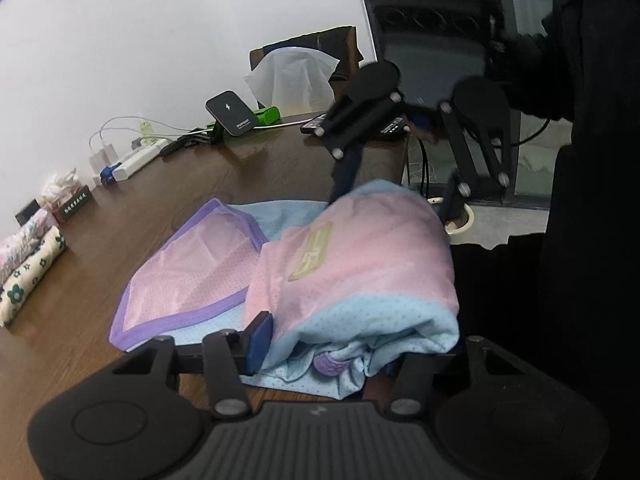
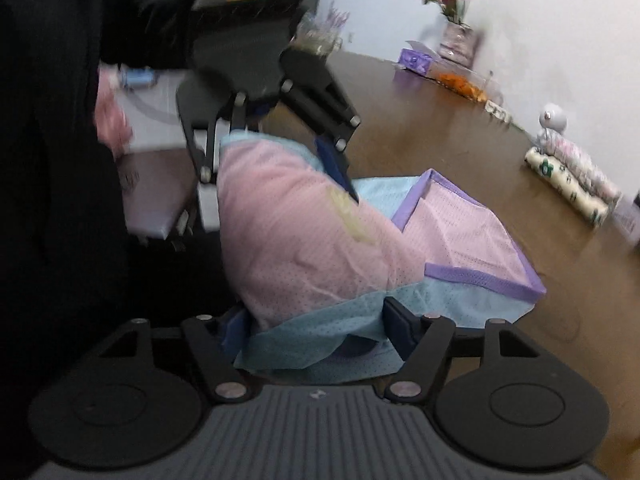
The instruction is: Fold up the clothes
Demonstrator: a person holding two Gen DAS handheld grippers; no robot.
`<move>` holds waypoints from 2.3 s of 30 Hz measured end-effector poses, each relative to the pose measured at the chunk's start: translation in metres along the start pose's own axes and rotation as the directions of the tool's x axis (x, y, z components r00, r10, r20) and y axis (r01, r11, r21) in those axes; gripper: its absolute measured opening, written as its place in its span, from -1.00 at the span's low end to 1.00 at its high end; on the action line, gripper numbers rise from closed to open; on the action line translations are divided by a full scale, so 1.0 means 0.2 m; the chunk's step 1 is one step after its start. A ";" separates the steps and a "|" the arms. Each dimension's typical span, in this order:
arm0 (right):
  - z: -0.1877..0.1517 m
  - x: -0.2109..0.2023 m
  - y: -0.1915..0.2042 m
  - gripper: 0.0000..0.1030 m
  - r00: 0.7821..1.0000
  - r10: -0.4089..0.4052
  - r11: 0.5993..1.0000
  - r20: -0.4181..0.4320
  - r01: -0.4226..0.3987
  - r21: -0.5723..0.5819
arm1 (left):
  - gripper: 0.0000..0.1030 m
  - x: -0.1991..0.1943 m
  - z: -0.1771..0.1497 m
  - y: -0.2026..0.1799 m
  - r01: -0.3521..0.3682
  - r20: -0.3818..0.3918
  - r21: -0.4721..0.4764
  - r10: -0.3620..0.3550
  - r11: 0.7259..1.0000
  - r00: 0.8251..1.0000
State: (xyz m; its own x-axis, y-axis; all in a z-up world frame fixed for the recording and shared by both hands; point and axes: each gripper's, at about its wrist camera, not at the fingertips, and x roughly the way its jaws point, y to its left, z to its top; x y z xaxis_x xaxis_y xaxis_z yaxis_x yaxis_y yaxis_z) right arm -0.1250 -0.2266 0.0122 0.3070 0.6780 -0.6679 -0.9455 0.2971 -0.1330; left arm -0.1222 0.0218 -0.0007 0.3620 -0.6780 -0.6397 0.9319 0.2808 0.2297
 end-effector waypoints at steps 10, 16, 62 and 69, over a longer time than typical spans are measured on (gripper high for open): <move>0.06 0.06 -0.19 0.11 0.996 0.074 0.985 -0.040 -0.067 0.157 | 0.29 -0.09 0.02 0.14 -0.005 -0.017 -0.066 0.004 0.998 1.000; 0.09 0.10 -0.31 0.16 0.995 0.084 0.965 -0.044 -0.071 0.251 | 0.32 -0.22 -0.01 0.29 -0.032 0.018 -0.120 0.034 0.992 0.999; 0.11 0.24 -0.83 -0.95 0.858 -0.488 0.575 -0.161 0.454 0.681 | -1.00 0.20 0.11 0.89 -0.469 -0.235 -0.687 0.442 0.555 0.866; 0.17 -0.11 -0.67 -0.95 0.898 -0.437 0.639 0.046 0.274 0.719 | -1.00 -0.10 0.24 0.64 -0.446 -0.112 -0.667 0.511 0.597 0.852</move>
State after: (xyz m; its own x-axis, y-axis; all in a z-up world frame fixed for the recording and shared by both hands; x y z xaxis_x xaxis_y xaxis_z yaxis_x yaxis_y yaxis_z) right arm -0.0017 -0.2582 0.0696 0.6936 0.5104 -0.5083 -0.4423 0.8587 0.2587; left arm -0.0101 0.0387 0.0768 0.7822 -0.3582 -0.5098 0.3789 0.9230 -0.0673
